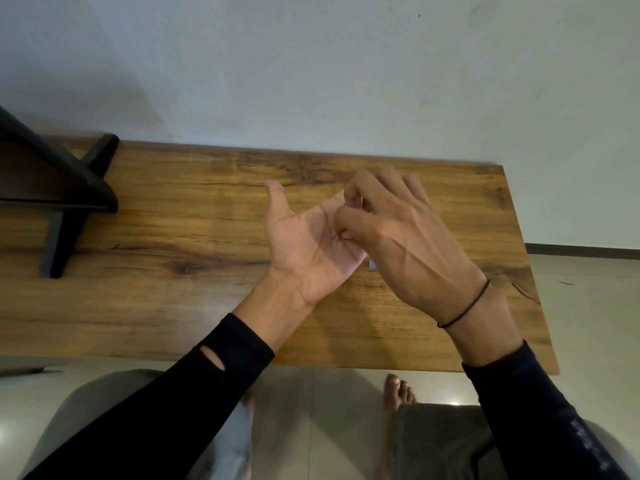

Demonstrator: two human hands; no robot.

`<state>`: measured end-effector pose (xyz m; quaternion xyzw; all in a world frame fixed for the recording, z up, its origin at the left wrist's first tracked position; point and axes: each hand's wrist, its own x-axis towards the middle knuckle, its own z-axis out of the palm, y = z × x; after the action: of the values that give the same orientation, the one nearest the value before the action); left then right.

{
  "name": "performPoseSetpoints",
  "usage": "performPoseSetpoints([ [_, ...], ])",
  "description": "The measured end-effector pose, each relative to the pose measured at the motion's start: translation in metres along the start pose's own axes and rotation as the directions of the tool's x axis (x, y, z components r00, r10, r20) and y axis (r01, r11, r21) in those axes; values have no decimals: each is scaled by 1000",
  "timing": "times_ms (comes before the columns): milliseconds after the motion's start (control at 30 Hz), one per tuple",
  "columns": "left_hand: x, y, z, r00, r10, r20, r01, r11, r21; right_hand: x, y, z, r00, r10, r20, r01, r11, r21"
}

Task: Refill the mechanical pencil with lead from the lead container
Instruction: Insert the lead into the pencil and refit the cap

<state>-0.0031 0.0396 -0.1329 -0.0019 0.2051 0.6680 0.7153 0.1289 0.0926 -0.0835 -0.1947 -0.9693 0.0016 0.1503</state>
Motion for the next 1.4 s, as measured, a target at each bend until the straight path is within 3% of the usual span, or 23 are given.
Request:
performPoseSetpoints([
  [100,2,3,4,1000,-16,27,16,1000,10,-2,4,3,996,35,-78,-31,998,49],
  [167,6,10,7,998,-5,60,3,1000,23,-2,7,7,976,161,-147,-120,960,253],
  [233,13,19,8,998,66,-20,-59,972,228,-3,13,7,919,333,-209,-195,847,494],
  [267,16,25,8,981,157,-112,-89,884,460,-3,16,7,876,424,-229,-221,777,590],
  [300,17,29,8,941,290,-173,-78,686,723,-3,21,6,826,512,-236,-242,700,672],
  [333,18,32,5,887,435,-157,-15,366,930,-4,25,5,779,583,-231,-250,626,739],
  [367,18,33,0,857,511,-69,79,2,997,-4,29,5,739,637,-221,-249,562,789],
  [400,17,31,-5,866,499,22,151,-303,941,-4,32,6,705,679,-203,-244,501,830],
  [433,15,26,-10,892,448,61,193,-501,844,-4,34,7,676,716,-177,-235,437,868],
  [467,14,19,-13,912,406,64,219,-613,759,-5,35,8,651,746,-140,-223,365,904],
  [533,15,4,-18,920,386,66,252,-713,654,-5,37,9,621,783,-49,-190,211,959],
  [633,18,-5,-19,902,414,124,260,-749,610,-5,37,9,614,787,65,-177,57,983],
  [733,17,0,-18,890,437,129,252,-709,659,-6,34,9,595,788,158,-190,-53,980],
  [800,17,5,-14,880,454,141,188,-605,774,-6,34,9,576,790,210,-186,-123,975],
  [867,14,9,-10,871,451,198,32,-453,891,-5,32,9,563,786,256,-175,-190,966],
  [933,12,8,-5,837,456,301,-117,-389,914,-5,33,7,565,777,277,-157,-228,961],
  [1033,11,5,-1,794,475,379,-224,-350,909,-5,35,5,571,774,274,-134,-241,961],
  [1400,7,7,4,795,476,376,-242,-319,916,-4,35,1,615,762,203,-104,-177,979],
])
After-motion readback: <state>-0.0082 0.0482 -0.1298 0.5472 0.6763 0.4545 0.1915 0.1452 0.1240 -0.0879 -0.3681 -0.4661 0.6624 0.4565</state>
